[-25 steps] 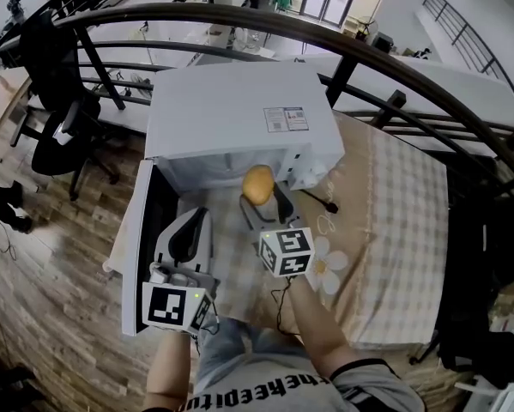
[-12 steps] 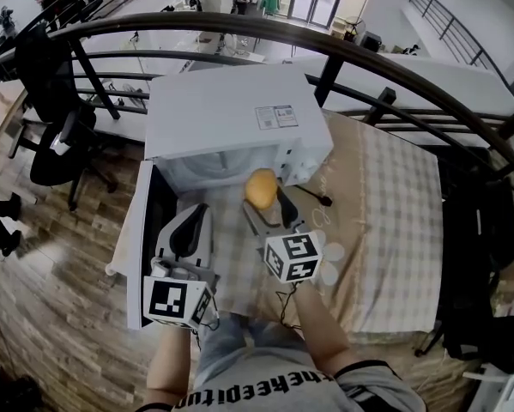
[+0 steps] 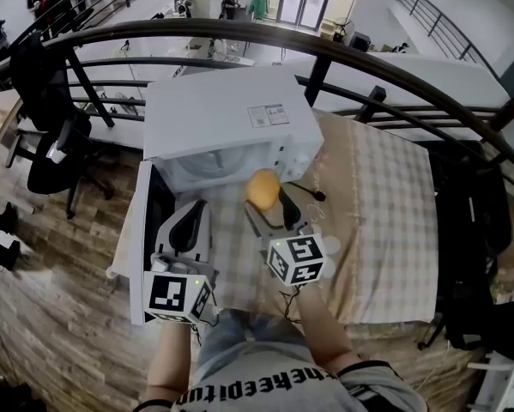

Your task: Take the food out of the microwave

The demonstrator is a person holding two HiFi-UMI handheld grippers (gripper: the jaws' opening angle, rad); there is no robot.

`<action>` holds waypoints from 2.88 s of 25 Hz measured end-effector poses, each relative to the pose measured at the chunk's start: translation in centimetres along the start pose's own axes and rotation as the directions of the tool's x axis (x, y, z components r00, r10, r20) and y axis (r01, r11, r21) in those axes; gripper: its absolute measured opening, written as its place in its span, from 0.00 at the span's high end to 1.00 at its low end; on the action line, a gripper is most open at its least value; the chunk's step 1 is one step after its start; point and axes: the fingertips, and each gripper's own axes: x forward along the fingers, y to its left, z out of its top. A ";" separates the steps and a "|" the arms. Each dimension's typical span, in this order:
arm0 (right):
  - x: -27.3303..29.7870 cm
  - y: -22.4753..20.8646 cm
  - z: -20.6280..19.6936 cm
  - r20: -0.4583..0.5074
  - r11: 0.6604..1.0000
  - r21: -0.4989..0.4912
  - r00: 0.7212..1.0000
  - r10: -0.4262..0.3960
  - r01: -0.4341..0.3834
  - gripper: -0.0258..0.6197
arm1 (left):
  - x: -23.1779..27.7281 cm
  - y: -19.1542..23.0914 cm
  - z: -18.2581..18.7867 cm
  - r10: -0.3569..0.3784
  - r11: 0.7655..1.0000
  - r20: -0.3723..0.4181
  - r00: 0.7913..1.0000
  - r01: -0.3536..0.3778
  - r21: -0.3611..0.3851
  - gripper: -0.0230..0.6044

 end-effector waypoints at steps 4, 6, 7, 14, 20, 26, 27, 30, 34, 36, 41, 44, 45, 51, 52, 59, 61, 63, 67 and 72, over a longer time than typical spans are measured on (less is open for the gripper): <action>-1.0 0.1 1.2 0.018 1.000 -0.011 1.000 -0.015 0.015 0.46 | 0.0 -0.3 0.2 -0.017 1.000 0.008 1.000 0.017 0.000 0.94; -1.5 0.2 1.8 0.027 1.000 -0.015 0.999 -0.022 0.022 0.46 | 0.0 -0.4 0.0 -0.032 0.999 0.021 0.999 0.032 0.007 0.94; -1.7 0.2 2.0 0.031 1.000 -0.015 0.999 -0.027 0.027 0.46 | 0.0 -0.5 0.0 -0.038 0.999 0.022 0.999 0.038 0.009 0.94; -3.5 0.1 3.4 0.061 0.998 -0.006 0.996 -0.060 0.061 0.46 | -0.1 -1.1 0.4 -0.066 0.998 0.019 0.998 0.065 0.014 0.94; -4.8 0.1 4.8 0.089 0.996 -0.021 0.992 -0.086 0.088 0.46 | -0.3 -1.0 0.3 -0.074 0.997 0.019 0.997 0.074 0.013 0.94; -5.6 -0.1 5.7 0.106 0.993 -0.030 0.988 -0.110 0.114 0.46 | -0.3 -0.7 0.5 -0.076 0.997 0.016 0.997 0.076 0.017 0.94; -5.8 -0.1 5.9 0.109 0.993 -0.030 0.988 -0.113 0.117 0.46 | -0.3 -0.6 0.5 -0.076 0.997 0.017 0.997 0.076 0.017 0.94; -6.3 -0.2 6.4 0.124 0.991 -0.025 0.984 -0.128 0.132 0.46 | -0.5 -0.5 0.7 -0.078 0.997 0.019 0.997 0.078 0.015 0.94; -7.0 -0.5 6.7 0.135 0.988 -0.021 0.979 -0.151 0.155 0.46 | -0.6 -0.4 0.8 -0.081 0.997 0.019 0.997 0.081 0.014 0.94; -7.3 -0.7 6.8 0.142 0.986 -0.019 0.976 -0.163 0.167 0.46 | -0.5 -0.3 0.8 -0.083 0.996 0.018 0.996 0.083 0.014 0.94; -8.3 -1.0 7.6 0.167 0.980 -0.018 0.967 -0.191 0.196 0.46 | -0.5 -0.1 0.8 -0.085 0.996 0.015 0.996 0.084 0.018 0.94; -9.0 -1.0 8.0 0.183 0.977 -0.017 0.961 -0.206 0.212 0.46 | -0.7 -0.1 0.8 -0.087 0.996 0.016 0.996 0.087 0.018 0.94; -9.2 -1.0 8.2 0.188 0.976 -0.015 0.959 -0.210 0.217 0.46 | -0.7 -0.1 0.8 -0.089 0.996 0.017 0.996 0.089 0.017 0.94; -9.9 -1.1 9.1 0.205 0.971 -0.013 0.952 -0.229 0.237 0.46 | -0.6 -0.1 1.2 -0.097 0.995 0.021 0.995 0.097 0.015 0.94; -10.0 -1.1 9.2 0.208 0.971 -0.014 0.950 -0.232 0.240 0.46 | -0.6 -0.1 1.2 -0.098 0.995 0.022 0.995 0.098 0.014 0.94; -10.6 -0.9 9.6 0.235 0.968 -0.011 0.942 -0.241 0.251 0.46 | -0.8 0.1 1.2 -0.096 0.995 0.026 0.995 0.096 0.019 0.94; -10.7 -0.9 9.7 0.243 0.968 -0.010 0.939 -0.243 0.253 0.46 | -0.9 0.0 1.3 -0.095 0.995 0.028 0.995 0.095 0.020 0.94; -10.8 -0.9 9.9 0.248 0.967 -0.010 0.938 -0.244 0.254 0.46 | -0.8 0.0 1.4 -0.095 0.995 0.030 0.995 0.094 0.023 0.94; -10.7 -0.9 10.3 0.254 0.967 -0.009 0.936 -0.242 0.253 0.46 | -0.7 0.2 1.7 -0.092 0.995 0.029 0.995 0.092 0.026 0.94; -11.0 -1.1 10.5 0.261 0.968 -0.010 0.935 -0.241 0.252 0.46 | -0.6 0.0 1.6 -0.084 0.996 0.030 0.996 0.083 0.025 0.94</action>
